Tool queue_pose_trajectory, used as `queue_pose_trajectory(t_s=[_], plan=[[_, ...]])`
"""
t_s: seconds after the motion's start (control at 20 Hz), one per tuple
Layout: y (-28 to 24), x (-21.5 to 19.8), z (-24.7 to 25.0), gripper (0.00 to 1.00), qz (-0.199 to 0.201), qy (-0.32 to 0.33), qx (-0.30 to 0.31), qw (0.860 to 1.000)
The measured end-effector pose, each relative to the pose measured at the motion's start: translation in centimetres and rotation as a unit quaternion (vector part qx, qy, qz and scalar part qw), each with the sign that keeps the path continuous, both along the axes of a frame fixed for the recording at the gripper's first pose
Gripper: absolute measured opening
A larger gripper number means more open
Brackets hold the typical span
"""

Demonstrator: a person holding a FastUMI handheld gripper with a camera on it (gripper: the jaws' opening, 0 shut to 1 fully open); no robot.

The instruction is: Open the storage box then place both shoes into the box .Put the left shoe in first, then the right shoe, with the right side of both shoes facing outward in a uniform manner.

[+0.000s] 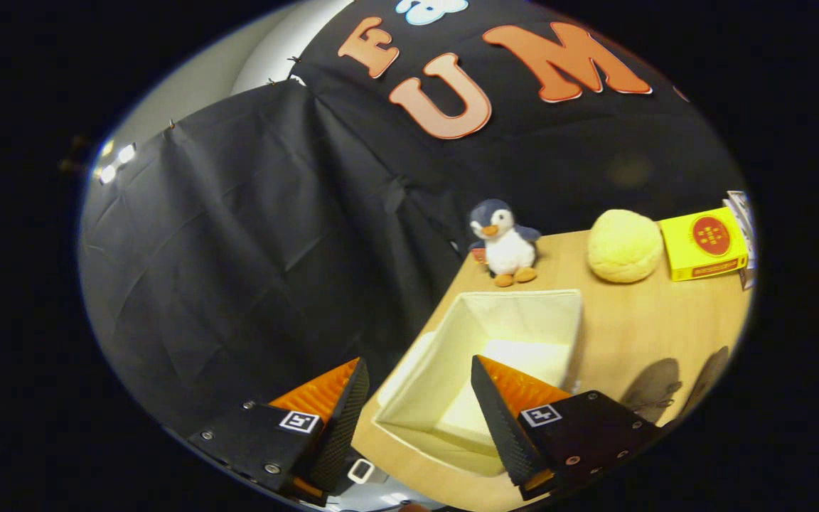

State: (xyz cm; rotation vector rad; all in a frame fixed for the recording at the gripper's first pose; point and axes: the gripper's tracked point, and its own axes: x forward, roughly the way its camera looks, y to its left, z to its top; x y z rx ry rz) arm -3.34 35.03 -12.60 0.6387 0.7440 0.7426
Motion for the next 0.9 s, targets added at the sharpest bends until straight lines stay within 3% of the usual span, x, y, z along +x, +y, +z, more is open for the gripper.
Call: queue_pose_trajectory(t_s=[0.15, 0.4, 0.65, 0.9], plan=[[-5.4, -0.5, -4.4, 0.96, -0.04, 0.001, -0.074, 0.996], [-12.5, -2.1, -11.8, 0.99, -0.067, 0.038, -0.189, 0.979], [-16.1, -5.7, -20.5, 0.99, -0.065, 0.094, -0.244, 0.963], [-16.9, -6.0, -25.0, 0.96, -0.06, 0.125, -0.271, 0.953]])
